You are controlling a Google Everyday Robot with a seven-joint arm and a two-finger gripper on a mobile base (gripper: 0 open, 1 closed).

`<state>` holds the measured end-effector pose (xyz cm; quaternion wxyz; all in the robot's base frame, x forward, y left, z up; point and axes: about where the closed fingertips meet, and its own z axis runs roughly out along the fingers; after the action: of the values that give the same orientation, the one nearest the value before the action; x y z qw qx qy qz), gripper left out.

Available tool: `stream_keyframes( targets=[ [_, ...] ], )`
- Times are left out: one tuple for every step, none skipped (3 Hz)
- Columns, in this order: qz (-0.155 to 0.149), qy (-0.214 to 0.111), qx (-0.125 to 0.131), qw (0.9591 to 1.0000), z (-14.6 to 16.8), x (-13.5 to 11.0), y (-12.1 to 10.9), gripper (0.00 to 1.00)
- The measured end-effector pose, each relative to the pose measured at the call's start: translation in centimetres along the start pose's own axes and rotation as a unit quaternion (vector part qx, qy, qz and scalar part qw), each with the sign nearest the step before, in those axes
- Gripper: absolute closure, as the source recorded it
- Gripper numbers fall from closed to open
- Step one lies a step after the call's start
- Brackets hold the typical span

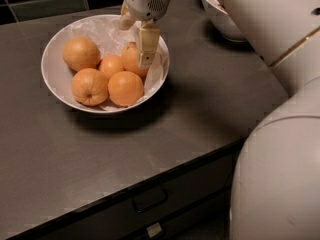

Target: Pick orange from white bowl

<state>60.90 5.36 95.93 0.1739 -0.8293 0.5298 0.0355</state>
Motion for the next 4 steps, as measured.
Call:
stream_keyframes(
  targets=[
    [0.0, 0.0, 0.0, 1.0, 0.0, 0.0, 0.0, 0.27],
    [0.007, 0.0, -0.004, 1.0, 0.9, 0.6, -0.1, 0.26],
    [0.01, 0.0, -0.011, 0.9999, 1.8, 1.0, -0.3, 0.26],
    [0.01, -0.001, -0.014, 0.9998, 2.4, 1.4, -0.4, 0.26]
  ],
)
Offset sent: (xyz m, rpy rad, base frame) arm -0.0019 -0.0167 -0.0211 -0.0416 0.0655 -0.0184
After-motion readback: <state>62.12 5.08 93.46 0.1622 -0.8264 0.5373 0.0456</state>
